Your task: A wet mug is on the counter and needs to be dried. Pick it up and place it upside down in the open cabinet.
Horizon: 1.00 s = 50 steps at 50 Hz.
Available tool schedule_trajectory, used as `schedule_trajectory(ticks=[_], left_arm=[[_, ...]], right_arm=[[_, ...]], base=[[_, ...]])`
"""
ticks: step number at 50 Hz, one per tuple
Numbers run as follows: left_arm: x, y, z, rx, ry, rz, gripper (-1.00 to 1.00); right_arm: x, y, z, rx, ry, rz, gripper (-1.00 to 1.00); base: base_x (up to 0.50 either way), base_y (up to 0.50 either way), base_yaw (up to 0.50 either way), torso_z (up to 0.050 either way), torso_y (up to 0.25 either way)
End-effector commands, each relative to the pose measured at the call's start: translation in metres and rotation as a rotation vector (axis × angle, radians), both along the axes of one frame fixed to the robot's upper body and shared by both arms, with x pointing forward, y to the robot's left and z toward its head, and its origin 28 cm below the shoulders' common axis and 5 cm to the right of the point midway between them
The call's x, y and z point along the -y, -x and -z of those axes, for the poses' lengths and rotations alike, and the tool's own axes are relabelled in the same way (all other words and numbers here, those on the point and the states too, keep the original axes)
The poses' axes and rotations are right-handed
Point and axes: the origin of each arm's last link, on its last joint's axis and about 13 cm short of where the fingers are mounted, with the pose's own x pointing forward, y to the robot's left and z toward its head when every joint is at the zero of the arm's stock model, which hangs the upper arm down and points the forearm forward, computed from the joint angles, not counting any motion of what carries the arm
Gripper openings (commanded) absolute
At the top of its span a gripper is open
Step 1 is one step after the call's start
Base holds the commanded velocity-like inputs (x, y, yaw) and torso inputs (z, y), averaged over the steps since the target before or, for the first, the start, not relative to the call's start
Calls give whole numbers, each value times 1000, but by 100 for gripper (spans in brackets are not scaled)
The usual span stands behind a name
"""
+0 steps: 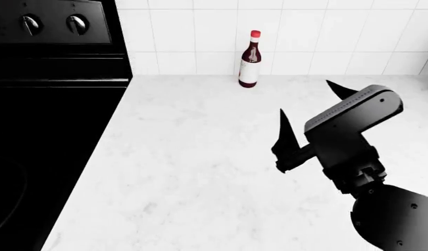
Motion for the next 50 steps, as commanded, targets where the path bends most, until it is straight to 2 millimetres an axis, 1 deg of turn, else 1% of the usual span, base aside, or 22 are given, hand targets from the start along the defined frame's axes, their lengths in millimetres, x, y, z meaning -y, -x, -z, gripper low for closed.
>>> schedule_trajectory(ticks=[1, 10, 15, 21, 30, 42, 46, 50], left_arm=[[3, 5, -19, 123, 75, -143, -100], [8, 5, -34, 185, 94, -196, -100], [8, 4, -48, 212, 108, -260, -100], [6, -3, -64, 214, 141, -318, -100], [8, 1, -86, 260, 159, -356, -100], [5, -1, -107, 284, 177, -435, -100], [4, -5, -115, 271, 184, -450, -100], [4, -15, -121, 235, 200, -447, -100]], right_arm=[[1, 0, 1, -6, -34, 16, 100], [1, 0, 3, -4, -41, 17, 100], [2, 1, 2, -3, -45, 14, 100], [2, 2, 2, -3, -46, 14, 100], [2, 2, 1, 1, -43, 13, 100], [2, 1, 2, 3, -42, 11, 100], [2, 1, 2, 4, -44, 11, 100], [2, 1, 3, 3, -44, 10, 100]], base=[[0, 0, 0, 0, 0], [0, 0, 0, 0, 0], [0, 0, 0, 0, 0], [0, 0, 0, 0, 0], [0, 0, 0, 0, 1], [0, 0, 0, 0, 0], [0, 0, 0, 0, 0], [0, 0, 0, 0, 0]])
